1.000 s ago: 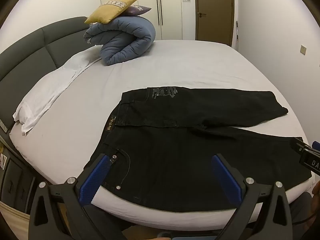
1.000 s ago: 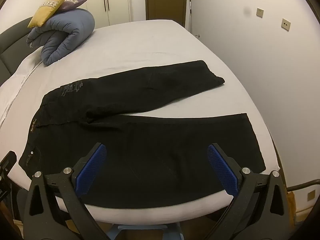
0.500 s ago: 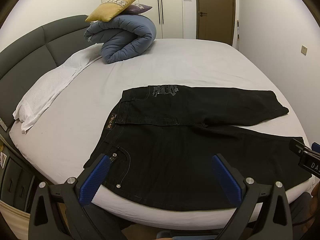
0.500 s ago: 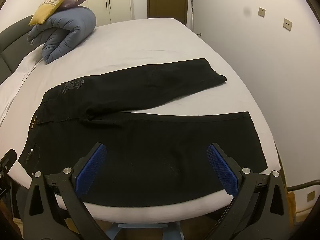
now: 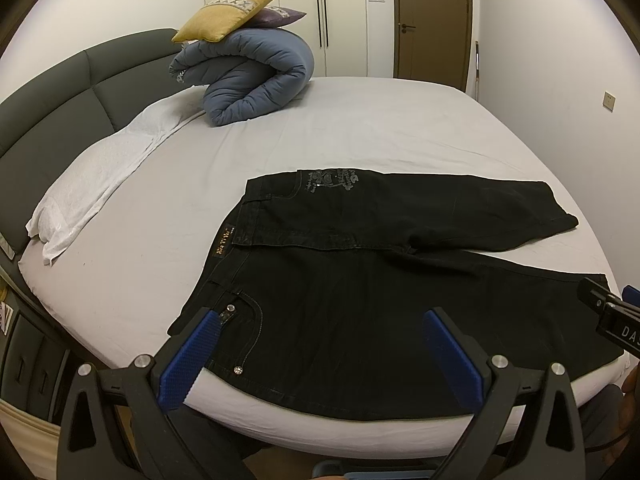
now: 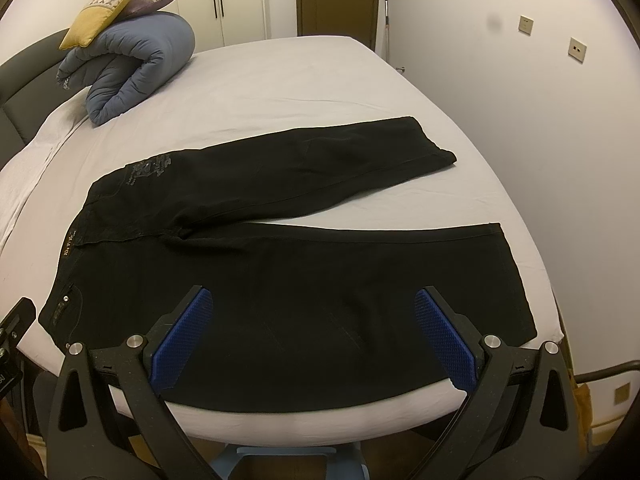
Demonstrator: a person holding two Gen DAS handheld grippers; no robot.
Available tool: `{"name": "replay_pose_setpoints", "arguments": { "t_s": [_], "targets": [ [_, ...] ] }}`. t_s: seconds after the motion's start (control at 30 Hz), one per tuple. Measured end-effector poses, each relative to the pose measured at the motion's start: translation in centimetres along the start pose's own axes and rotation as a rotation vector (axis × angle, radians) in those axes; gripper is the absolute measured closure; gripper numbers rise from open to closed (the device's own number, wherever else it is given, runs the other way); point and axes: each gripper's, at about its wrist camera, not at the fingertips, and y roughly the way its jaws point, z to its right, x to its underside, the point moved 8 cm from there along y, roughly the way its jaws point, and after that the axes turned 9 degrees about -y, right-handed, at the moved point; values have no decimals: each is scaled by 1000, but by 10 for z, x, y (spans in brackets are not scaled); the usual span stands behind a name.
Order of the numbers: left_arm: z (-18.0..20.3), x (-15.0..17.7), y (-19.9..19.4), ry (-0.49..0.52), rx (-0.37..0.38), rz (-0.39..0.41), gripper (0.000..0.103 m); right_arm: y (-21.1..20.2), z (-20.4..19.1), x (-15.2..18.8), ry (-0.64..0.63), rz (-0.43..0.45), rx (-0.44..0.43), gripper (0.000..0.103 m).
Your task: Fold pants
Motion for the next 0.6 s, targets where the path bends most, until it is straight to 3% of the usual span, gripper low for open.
{"name": "replay_pose_setpoints", "arguments": {
  "t_s": [0.6],
  "targets": [
    [-2, 2, -1, -3, 1, -2, 0, -6, -10, 2, -11, 2, -5, 0]
  ]
}}
